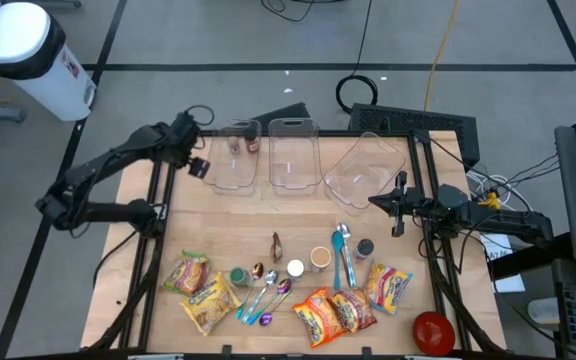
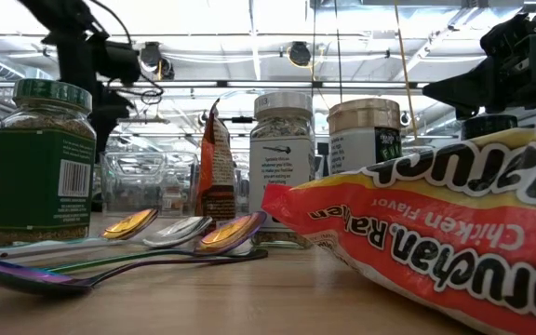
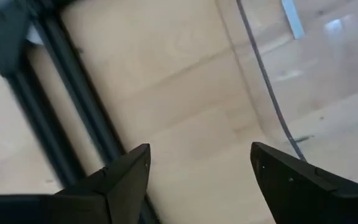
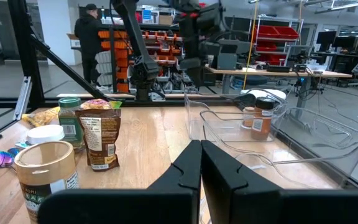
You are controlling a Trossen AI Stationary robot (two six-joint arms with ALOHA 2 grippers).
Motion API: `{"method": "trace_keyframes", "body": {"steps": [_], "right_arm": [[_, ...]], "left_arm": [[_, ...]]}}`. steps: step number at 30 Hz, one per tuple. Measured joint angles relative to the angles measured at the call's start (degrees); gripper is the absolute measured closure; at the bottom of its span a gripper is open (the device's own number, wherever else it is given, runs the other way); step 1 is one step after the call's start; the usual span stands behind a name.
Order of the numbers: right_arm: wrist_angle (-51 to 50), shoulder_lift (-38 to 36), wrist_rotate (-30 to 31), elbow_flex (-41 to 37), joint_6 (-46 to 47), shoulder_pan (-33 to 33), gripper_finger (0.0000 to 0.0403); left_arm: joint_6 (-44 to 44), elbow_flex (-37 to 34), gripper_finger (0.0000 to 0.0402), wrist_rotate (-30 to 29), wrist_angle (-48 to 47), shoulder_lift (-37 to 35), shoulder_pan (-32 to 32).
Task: Pick & Place Food Item
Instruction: Adjust the left transparent bin
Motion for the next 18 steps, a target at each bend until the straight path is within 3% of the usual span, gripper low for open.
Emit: {"method": "trace_keyframes", "body": {"steps": [7,18], "right_arm": [[0.0,0.0,0.0,-0.01,0.01,-0.01,0.0403],[0.0,0.02,-0.02,-0.02,0.01,0.0,0.0403]], "left_arm": [[-1.63,-6.41,0.0123,2.96,6.28,-1.29,-1.79],[-2.72,-6.56,0.012,3.59,10.11,-1.22,-5.2]]}}
